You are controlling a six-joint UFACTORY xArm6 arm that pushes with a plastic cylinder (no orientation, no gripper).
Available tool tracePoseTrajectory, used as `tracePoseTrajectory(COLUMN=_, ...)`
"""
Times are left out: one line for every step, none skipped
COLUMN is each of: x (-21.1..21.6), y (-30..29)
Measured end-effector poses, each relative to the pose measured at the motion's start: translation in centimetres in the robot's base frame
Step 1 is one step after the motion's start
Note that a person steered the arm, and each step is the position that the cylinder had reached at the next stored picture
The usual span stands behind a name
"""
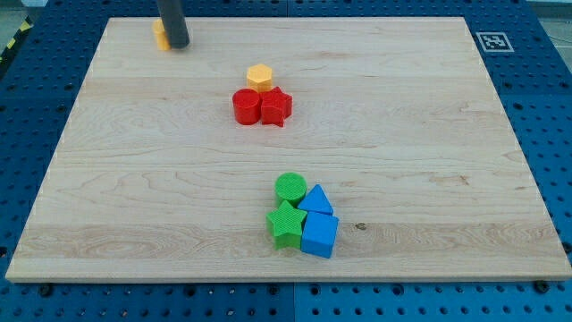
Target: Push the red star to the top of the green circle
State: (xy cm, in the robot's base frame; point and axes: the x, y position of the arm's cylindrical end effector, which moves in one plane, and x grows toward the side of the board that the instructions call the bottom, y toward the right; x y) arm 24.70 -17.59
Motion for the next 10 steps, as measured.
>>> tracePoseTrajectory(x=-0.2, y=0.0)
tracePoseTrajectory(x=-0.2, y=0.0)
tracePoseTrajectory(x=-0.2, y=0.0)
tracePoseTrajectory(x=-0.2, y=0.0)
tracePoseTrajectory(x=0.4, y=0.0)
tracePoseTrajectory(x=1.7, y=0.2)
tracePoseTrajectory(x=3.9, y=1.4)
tracePoseTrajectory(x=5.9, y=3.1)
tracePoseTrajectory(x=9.7, y=6.0)
tracePoseTrajectory(x=12.3, y=9.8)
